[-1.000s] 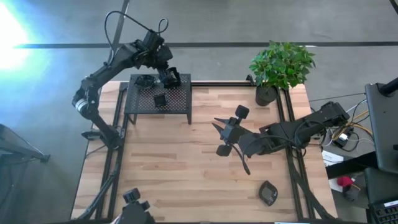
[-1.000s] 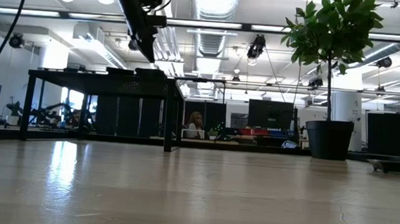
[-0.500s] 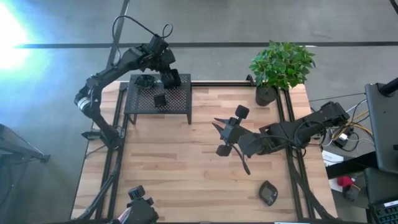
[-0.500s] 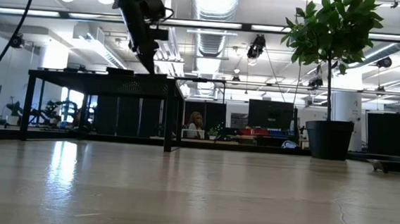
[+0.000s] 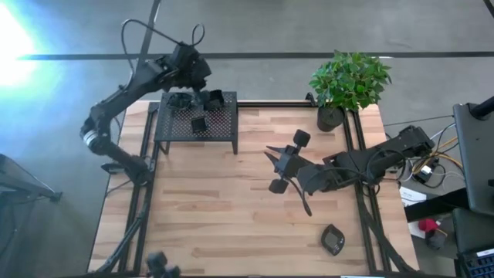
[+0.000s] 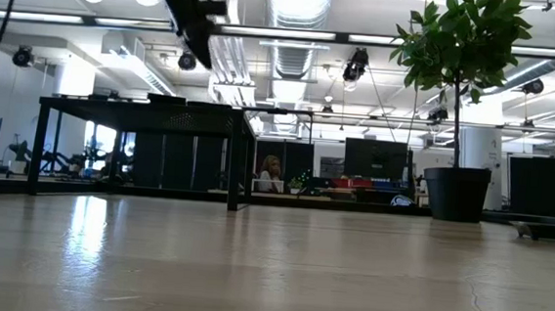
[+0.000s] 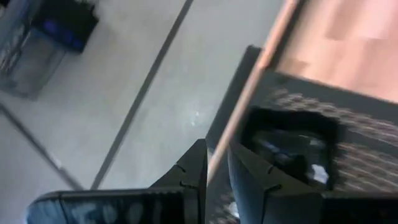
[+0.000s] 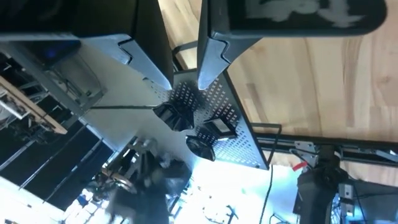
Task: Pick & Place Mini shaped plates
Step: Stack the square plate on top of the stacked square plate on the shelf
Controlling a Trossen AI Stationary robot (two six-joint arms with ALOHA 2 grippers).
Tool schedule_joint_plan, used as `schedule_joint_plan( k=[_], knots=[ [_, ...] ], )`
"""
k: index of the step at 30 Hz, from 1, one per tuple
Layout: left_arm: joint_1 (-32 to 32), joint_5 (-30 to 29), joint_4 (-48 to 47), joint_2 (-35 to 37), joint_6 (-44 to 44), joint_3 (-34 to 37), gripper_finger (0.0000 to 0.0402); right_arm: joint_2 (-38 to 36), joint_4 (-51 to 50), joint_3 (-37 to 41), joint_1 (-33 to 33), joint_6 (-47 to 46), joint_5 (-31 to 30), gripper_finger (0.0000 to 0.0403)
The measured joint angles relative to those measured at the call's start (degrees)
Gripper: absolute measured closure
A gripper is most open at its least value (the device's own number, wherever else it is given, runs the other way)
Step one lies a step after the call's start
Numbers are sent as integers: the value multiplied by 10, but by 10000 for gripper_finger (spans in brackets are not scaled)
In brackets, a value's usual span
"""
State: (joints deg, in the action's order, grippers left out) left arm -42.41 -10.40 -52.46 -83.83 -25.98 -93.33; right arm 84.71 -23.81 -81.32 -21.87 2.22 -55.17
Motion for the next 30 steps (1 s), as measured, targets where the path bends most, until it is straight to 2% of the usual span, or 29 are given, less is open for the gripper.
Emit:
schedule_joint_plan(
  k=[5, 11, 17, 24, 27, 30],
  knots=[
    [90, 2, -10, 74, 10, 29, 342, -17, -72, 0, 0, -60, -1, 335],
    [242, -6, -16, 163, 55, 107, 342, -33, -219, 0, 0, -221, -2, 343],
    [404, -123, 9, 228, 151, 203, 342, -34, -316, 1, -2, -352, 41, 352],
    [581, -229, 87, 255, 257, 310, 342, -32, -324, 12, -4, -385, 91, 355],
    [639, -276, 131, 254, 298, 353, 342, -32, -331, 19, -4, -397, 105, 355],
    [687, -295, 152, 251, 350, 391, 342, -32, -331, 25, -4, -415, 110, 355]
  ],
)
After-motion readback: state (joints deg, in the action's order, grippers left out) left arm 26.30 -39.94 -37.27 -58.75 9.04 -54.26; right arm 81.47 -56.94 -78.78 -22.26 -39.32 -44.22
